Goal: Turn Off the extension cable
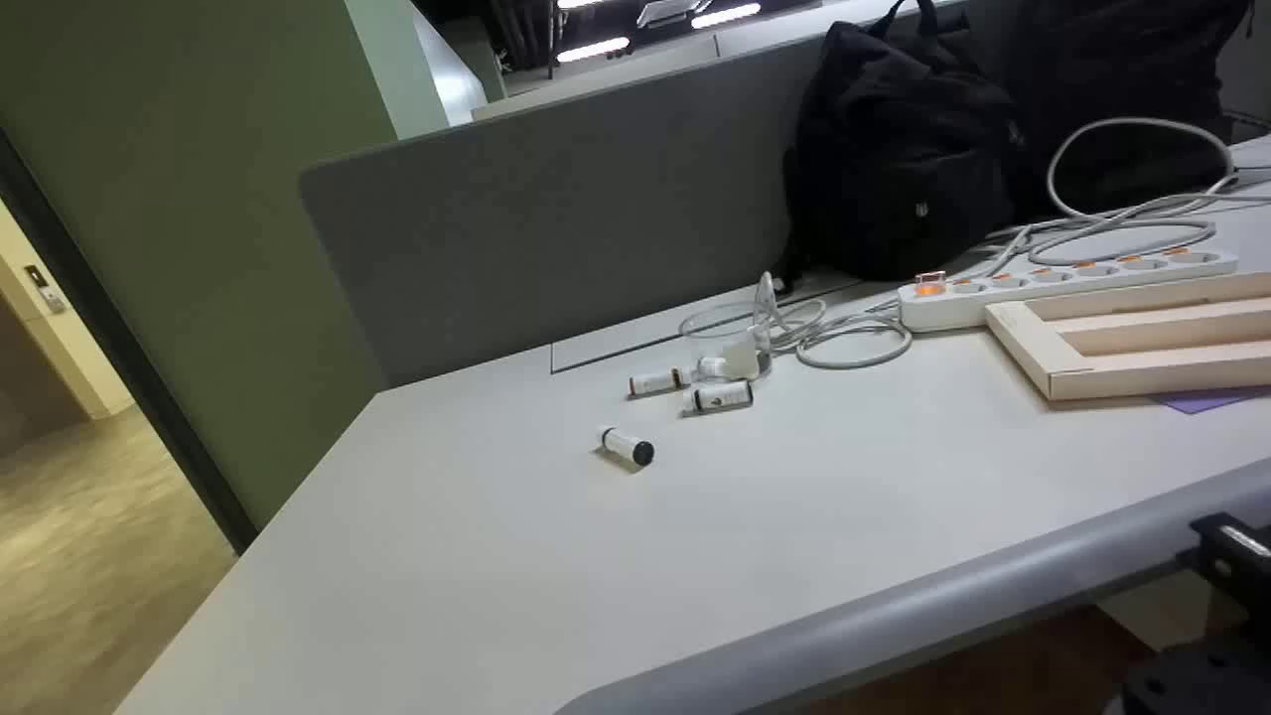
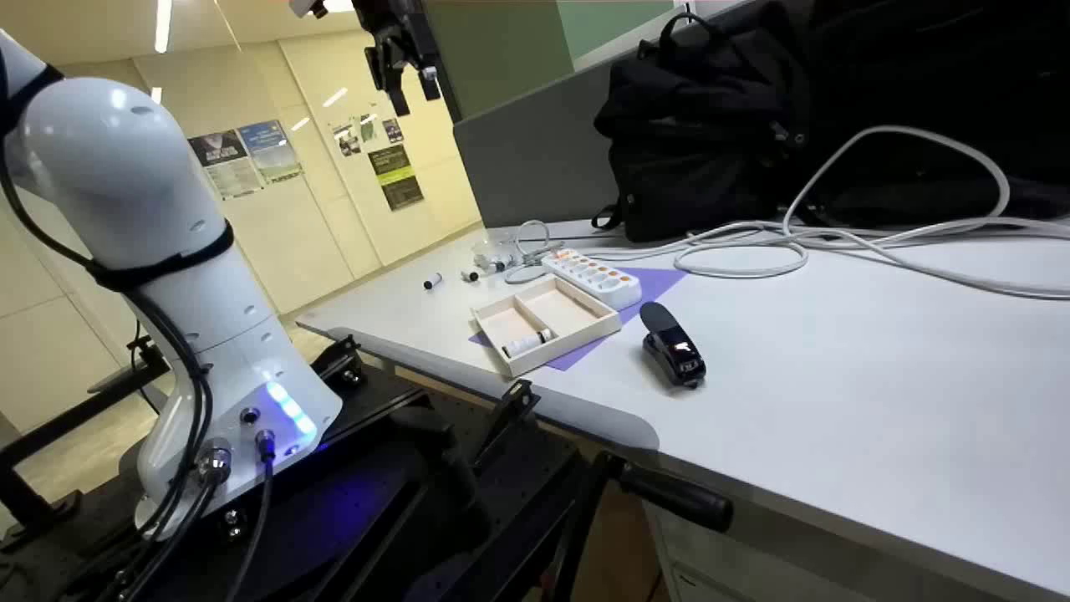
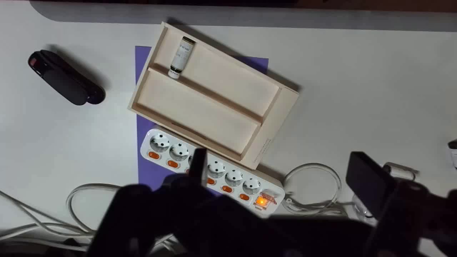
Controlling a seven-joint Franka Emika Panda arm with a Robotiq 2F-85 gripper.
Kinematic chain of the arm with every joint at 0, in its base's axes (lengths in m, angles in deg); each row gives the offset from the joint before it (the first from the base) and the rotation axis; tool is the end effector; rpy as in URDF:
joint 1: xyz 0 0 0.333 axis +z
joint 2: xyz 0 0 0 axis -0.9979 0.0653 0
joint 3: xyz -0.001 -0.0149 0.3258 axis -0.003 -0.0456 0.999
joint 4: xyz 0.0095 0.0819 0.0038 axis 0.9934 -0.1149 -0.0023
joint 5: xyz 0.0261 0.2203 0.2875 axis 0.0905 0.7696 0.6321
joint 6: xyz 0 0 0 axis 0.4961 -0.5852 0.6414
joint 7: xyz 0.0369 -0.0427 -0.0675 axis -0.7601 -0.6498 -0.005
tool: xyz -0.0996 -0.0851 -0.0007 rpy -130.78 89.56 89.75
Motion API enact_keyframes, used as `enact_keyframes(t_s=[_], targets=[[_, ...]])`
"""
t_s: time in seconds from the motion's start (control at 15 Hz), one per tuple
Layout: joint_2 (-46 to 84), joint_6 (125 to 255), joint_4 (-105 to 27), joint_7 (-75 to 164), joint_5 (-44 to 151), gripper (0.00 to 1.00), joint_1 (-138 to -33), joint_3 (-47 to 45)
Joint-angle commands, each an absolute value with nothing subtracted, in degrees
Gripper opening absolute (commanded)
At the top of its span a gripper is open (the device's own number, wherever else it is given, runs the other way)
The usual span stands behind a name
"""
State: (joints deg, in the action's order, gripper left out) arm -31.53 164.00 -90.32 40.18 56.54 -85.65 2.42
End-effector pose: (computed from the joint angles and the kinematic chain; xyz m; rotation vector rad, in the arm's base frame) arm 0.3325 0.0017 0.4764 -3.1291 -0.0035 0.0189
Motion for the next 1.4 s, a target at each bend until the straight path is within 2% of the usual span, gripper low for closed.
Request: enact_keyframes(t_s=[0.0, 0.67, 0.93, 1.0, 1.07, 1.13, 1.33], targets=[[-31.49, 163.86, -90.21, 40.09, 56.62, 1.0, -85.83, 2.56], [-31.49, 163.86, -90.21, 40.08, 56.62, 1.0, -85.83, 2.56], [-26.16, 178.78, -90.98, 40.97, 59.49, 1.0, -87.89, -0.1], [-22.58, 182.84, -90.06, 40.82, 59.76, 0.75, -88.48, -0.71], [-19.07, 186.54, -88.92, 40.73, 60.17, 0.75, -88.91, -1.31], [-15.94, 189.8, -87.88, 40.68, 61.16, 0.69, -89.14, -1.95], [-5.93, 198.14, -83.82, 41.81, 65.35, 0.46, -89.21, -3.09]])
